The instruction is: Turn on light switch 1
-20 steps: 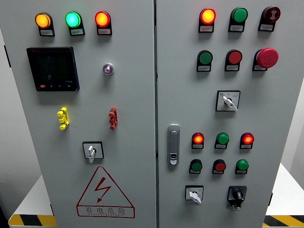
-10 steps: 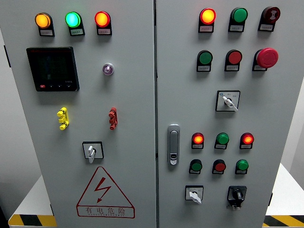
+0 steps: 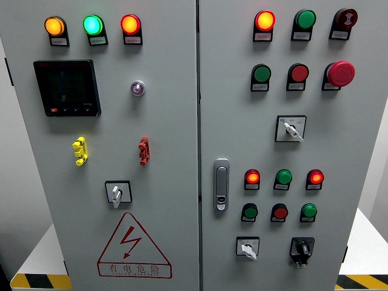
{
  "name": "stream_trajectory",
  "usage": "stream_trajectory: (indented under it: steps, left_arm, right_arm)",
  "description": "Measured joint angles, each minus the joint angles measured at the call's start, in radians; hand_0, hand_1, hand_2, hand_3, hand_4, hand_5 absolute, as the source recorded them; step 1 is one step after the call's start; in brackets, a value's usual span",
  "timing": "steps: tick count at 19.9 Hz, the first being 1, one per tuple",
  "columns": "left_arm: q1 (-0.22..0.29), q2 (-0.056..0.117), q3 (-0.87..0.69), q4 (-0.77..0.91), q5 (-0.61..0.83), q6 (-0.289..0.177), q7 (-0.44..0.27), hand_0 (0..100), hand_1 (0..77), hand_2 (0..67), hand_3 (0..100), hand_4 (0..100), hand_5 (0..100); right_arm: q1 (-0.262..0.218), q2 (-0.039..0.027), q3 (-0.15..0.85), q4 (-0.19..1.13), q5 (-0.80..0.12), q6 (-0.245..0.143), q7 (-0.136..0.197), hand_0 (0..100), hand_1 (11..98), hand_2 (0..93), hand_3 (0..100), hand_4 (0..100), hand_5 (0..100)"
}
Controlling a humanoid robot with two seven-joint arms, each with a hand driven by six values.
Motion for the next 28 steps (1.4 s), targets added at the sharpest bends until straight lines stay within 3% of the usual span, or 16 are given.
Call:
stream_trajectory:
  steps: [2,4,5,6,8,12,15,17,21,24,28]
  left_arm:
    - [0.040,-0.002,-0.023,-0.111,0.012,0.000,-0.060,0,9.7,1.4,0,0,0]
    - [0.063,-0.001,-0.026,-0.190,0.012,0.001,-0.137,0,13.1,2.6,0,7,0]
    - [0.067,-0.001,-0.026,-0.219,0.012,0.003,-0.177,0,15.7,6.1,9,18,11]
    - [0.069,0.000,-0.024,-0.249,0.012,0.005,-0.210,0,16.1,6.7,11,20,12]
    - [0.072,0.001,-0.016,-0.321,0.012,0.011,-0.245,0,19.3,13.0,27,39,23]
    - [0.078,0.002,-0.016,-0.477,0.010,0.051,-0.271,0,21.4,21.6,46,58,35]
    - [0.086,0.002,-0.015,-0.595,0.008,0.065,-0.279,0,24.7,28.4,59,70,46]
    - [0.089,0.005,-0.014,-0.678,0.007,0.078,-0.280,0,25.8,30.6,64,75,49]
    - [0.092,0.015,-0.014,-0.842,0.007,0.112,-0.266,0,27.6,33.5,72,88,69]
    - [0.083,0.022,-0.023,-0.956,0.006,0.121,-0.242,0,30.9,34.9,78,94,73]
    - [0.073,0.039,-0.047,-1.103,-0.018,0.121,-0.164,0,31.5,35.1,79,95,73]
  right_arm:
    - [0.000,0.0000,0.000,0.001,0.000,0.000,0.000,0,19.8,0.0,20,19,11]
    - [0.000,0.0000,0.000,0.001,0.000,0.000,0.000,0,19.9,0.0,20,19,11]
    - [0.000,0.0001,0.000,0.001,0.000,0.000,0.000,0,19.9,0.0,20,19,11]
    - [0.000,0.0001,0.000,0.001,0.000,0.000,0.000,0,19.9,0.0,20,19,11]
    - [0.000,0.0002,0.000,0.001,0.000,0.000,0.000,0,19.9,0.0,20,19,11]
    - [0.000,0.0001,0.000,0.001,0.000,0.000,0.000,0,19.8,0.0,20,19,11]
    - [0.000,0.0002,0.000,0.001,0.000,0.000,0.000,0,19.2,0.0,20,19,11]
    - [0.000,0.0002,0.001,0.001,0.000,0.000,0.000,0,19.3,0.0,20,19,11]
    - [0.000,-0.0001,0.000,0.001,0.000,0.000,0.000,0,19.5,0.0,20,19,11]
    - [0.000,-0.0001,0.000,0.001,0.000,0.000,0.000,0,19.5,0.0,20,19,11]
    - [0.000,0.0000,0.000,0.001,0.000,0.000,0.000,0,19.7,0.0,20,19,11]
